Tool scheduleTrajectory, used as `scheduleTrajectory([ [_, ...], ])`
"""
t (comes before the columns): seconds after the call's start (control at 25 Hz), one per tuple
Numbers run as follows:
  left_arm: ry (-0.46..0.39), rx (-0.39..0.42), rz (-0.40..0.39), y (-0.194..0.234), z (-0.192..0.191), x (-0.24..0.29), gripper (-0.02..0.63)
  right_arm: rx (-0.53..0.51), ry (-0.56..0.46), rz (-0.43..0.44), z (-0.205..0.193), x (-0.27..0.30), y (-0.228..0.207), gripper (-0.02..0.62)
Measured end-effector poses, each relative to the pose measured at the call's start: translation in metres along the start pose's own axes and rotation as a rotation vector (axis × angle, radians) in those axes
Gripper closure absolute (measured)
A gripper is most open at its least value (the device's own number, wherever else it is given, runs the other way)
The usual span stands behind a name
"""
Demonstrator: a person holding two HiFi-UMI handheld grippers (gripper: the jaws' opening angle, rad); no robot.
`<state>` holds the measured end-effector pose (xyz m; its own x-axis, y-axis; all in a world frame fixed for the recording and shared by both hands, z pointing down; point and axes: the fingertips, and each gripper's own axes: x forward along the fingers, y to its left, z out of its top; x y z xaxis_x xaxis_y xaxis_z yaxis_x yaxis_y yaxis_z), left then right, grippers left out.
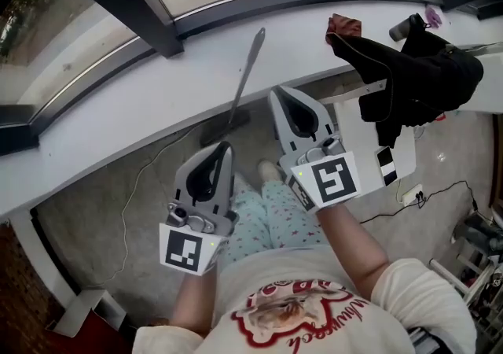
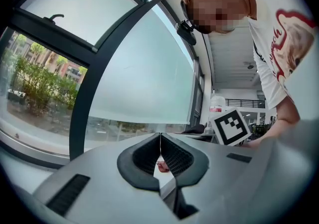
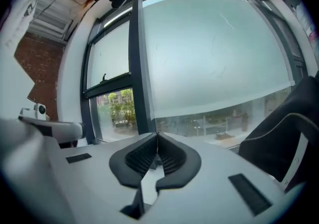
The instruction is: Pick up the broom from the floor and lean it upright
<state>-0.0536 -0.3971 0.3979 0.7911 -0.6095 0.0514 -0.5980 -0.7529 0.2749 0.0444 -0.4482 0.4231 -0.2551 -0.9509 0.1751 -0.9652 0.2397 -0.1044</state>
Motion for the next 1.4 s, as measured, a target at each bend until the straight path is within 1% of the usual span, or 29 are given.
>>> scheduleTrajectory([
  [0.16, -0.051, 0.043, -0.070, -0.021, 0.025, 0.001, 0.584, 0.011, -0.071, 0.019, 0.037, -0.026, 0.020, 0.572],
  [0.28, -0.028, 0.051, -0.112, -0.039, 0.035, -0.004, 0.584, 0.035, -0.129, 0.040, 0.057, -0.045, 0.036, 0.571],
  [0.36, -0.035, 0.055, -0.125, -0.052, 0.043, -0.013, 0.584, 0.034, -0.152, 0.053, 0.067, -0.060, 0.047, 0.572],
  [0.52, -0.071, 0.078, -0.112, -0.084, 0.063, -0.037, 0.584, 0.012, -0.207, 0.115, 0.097, -0.100, 0.063, 0.572],
  [0.68, -0.102, 0.152, -0.088, -0.116, 0.082, -0.051, 0.584, -0.013, -0.291, 0.176, 0.143, -0.132, 0.063, 0.572],
  [0.76, -0.113, 0.162, -0.067, -0.138, 0.086, -0.056, 0.584, -0.014, -0.314, 0.201, 0.156, -0.155, 0.061, 0.572],
  [0.84, -0.133, 0.154, -0.032, -0.163, 0.085, -0.061, 0.584, -0.032, -0.313, 0.230, 0.159, -0.184, 0.058, 0.572],
  [0.96, -0.166, 0.121, 0.043, -0.200, 0.083, -0.075, 0.584, -0.050, -0.267, 0.274, 0.150, -0.234, 0.052, 0.571],
  [1.04, -0.189, 0.100, 0.070, -0.222, 0.087, -0.087, 0.584, -0.053, -0.235, 0.304, 0.147, -0.260, 0.050, 0.571],
  [1.12, -0.194, 0.119, 0.070, -0.240, 0.090, -0.098, 0.584, -0.059, -0.229, 0.321, 0.147, -0.280, 0.051, 0.572],
  [1.2, -0.193, 0.135, 0.057, -0.251, 0.091, -0.110, 0.584, -0.063, -0.242, 0.321, 0.150, -0.296, 0.057, 0.571],
  [1.32, -0.212, 0.118, 0.032, -0.258, 0.093, -0.129, 0.584, -0.080, -0.265, 0.314, 0.159, -0.316, 0.075, 0.572],
  [1.4, -0.227, 0.107, 0.017, -0.258, 0.097, -0.142, 0.584, -0.097, -0.279, 0.292, 0.162, -0.328, 0.088, 0.571],
])
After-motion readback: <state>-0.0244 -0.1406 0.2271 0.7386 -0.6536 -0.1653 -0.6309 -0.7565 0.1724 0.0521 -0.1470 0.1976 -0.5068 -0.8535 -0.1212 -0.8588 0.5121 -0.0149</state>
